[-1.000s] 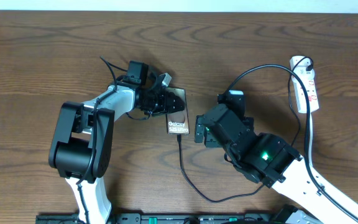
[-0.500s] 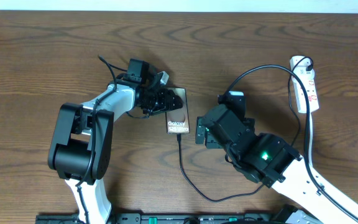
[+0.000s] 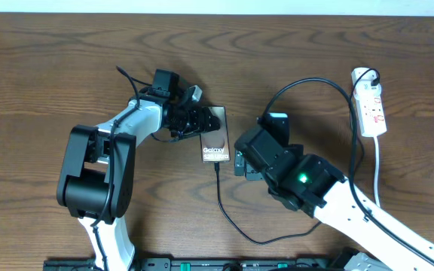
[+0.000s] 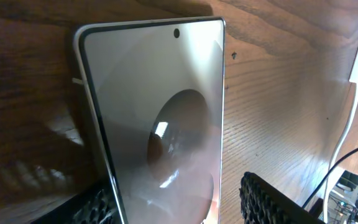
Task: Plug charger to phone and switch on socket
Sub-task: 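Lay the phone flat on the table and open the left gripper, then lift the left arm away and move the right gripper to the power strip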
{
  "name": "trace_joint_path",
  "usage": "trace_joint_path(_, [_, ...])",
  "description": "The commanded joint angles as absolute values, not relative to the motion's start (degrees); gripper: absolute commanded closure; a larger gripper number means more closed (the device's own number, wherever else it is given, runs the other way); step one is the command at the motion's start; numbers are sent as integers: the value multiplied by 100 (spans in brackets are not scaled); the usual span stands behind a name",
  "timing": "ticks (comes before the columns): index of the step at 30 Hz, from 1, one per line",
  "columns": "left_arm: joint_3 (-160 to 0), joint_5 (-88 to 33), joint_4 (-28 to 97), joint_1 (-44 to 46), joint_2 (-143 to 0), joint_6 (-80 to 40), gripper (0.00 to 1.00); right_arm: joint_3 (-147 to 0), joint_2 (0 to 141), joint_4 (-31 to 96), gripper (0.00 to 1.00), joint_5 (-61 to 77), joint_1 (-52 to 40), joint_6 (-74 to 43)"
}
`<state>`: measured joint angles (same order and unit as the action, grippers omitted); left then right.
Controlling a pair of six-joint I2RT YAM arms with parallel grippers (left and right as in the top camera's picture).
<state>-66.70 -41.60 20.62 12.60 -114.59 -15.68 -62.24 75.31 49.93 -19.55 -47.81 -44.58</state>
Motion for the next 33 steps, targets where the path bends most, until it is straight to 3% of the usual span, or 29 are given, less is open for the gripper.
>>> trace_joint_path(1, [-6252,-2606,2285,1120,-12053,-1577,36,-6287,7579,5017,1,-2082,-4757,-4517])
trace_joint_path(9, [-6250,-2576,2283,1120,-12053,-1575,34,-6287,7614,4923,1,-2060,-4755,-4613])
trace_joint_path(12, [-6250,-2515,2283,1122,-12053,-1575,26,-6287,7614,4908,1,-2043,-4755,-4735])
trace_joint_path(19, [-6250,-2495,2265,1122,-12053,-1577,23,-6287,7614,4864,1,-1892,-4757,-4818])
trace_joint_path(20, [-6250,-2495,2265,1122,-12053,-1577,11,-6287,7616,4864,1,-1883,-4757,-4823])
trace_joint_path(21, [-6250,-2477,2265,1122,-12053,-1577,10,-6287,7614,4862,1,-1852,-4757,-4823])
trace_joint_path(33, [-6248,-2324,2265,1122,-12053,-1577,8,-6287,7614,4659,1,-1741,-4755,-4974])
